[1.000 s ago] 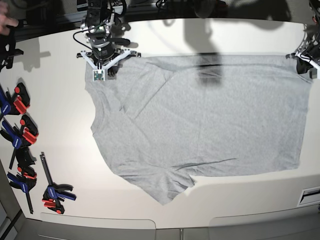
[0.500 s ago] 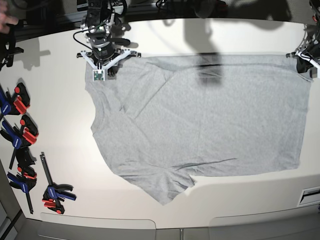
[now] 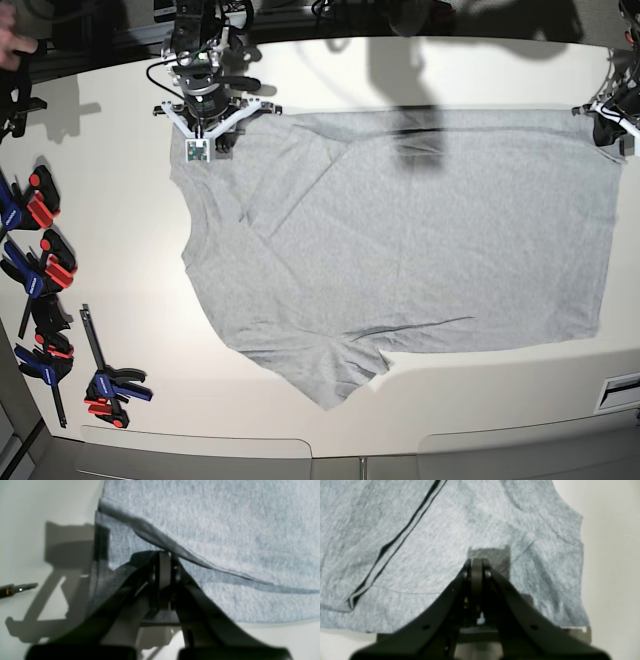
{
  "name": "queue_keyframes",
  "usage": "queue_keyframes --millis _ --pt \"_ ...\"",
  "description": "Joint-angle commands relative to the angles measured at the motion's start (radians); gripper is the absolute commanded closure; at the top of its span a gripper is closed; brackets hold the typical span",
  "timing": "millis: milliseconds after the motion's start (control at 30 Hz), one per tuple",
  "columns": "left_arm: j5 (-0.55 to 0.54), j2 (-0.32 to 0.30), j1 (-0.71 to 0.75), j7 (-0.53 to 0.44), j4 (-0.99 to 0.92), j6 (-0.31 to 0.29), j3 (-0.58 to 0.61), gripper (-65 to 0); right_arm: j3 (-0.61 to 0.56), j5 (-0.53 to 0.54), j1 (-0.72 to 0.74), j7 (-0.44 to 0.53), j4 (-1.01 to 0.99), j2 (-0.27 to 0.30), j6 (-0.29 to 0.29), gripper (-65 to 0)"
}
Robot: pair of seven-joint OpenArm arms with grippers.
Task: Fold the T-shirt properly
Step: 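Drag the shirt edge toward the robot with both grippers to flatten it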
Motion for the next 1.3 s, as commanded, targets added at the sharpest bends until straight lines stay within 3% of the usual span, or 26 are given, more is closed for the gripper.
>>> queue_keyframes --millis 0,467,1000,1267 --pt "0.055 -0.006 0.022 0.083 -0.008 0.016 0.005 0.0 0.001 -0.016 -0.014 -0.057 0.000 0.000 -0.002 0.0" --pt "0.055 -0.006 0.043 0.084 -0.008 0.016 0.005 0.0 0.001 -0.016 -0.030 -0.090 0.000 0.000 -0.002 0.0" --pt "0.055 0.008 0.237 0.083 -0.008 0.016 -0.013 0.0 0.002 -0.016 -0.195 -0.089 0.004 0.006 -0.002 0.0" --pt "-0.087 0.047 0.293 0.087 -0.008 -0.007 -0.158 0.0 0.002 -0.016 -0.282 -0.086 0.052 0.006 -0.002 0.0"
